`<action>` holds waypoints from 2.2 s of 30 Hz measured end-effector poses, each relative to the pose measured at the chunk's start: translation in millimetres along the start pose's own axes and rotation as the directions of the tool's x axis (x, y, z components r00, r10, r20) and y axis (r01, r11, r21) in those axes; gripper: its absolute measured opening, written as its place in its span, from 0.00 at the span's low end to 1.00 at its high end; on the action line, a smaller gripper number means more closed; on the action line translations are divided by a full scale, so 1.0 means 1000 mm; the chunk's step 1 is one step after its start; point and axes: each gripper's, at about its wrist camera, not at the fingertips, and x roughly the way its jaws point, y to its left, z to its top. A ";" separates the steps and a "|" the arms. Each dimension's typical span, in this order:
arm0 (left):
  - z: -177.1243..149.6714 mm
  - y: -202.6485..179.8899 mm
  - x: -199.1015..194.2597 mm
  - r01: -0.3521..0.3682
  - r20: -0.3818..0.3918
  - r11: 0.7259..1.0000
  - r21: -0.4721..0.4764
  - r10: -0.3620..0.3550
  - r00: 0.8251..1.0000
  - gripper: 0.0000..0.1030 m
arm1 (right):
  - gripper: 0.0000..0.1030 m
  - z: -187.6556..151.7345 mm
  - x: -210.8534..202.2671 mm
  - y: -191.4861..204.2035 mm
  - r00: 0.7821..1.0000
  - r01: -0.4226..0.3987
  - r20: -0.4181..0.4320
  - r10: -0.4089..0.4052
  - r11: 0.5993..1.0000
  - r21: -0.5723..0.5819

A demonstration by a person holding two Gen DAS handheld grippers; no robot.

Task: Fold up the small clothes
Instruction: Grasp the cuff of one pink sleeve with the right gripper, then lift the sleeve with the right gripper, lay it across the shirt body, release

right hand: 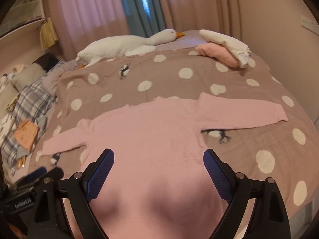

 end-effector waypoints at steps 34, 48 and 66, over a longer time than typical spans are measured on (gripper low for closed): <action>-0.030 -0.009 0.089 0.009 -0.200 0.995 -0.103 -0.030 0.979 0.81 | 0.60 0.030 0.092 -0.340 0.968 0.250 -0.181 -0.174 0.724 0.643; -0.010 0.009 0.075 -0.025 -0.134 0.985 -0.170 0.002 0.991 0.81 | 0.07 0.028 0.134 -0.382 0.975 0.220 -0.146 -0.167 0.634 0.742; 0.038 0.056 0.007 -0.073 0.031 0.968 -0.240 0.082 0.996 0.81 | 0.06 0.160 0.009 -0.230 0.955 0.156 0.179 -0.239 0.910 0.384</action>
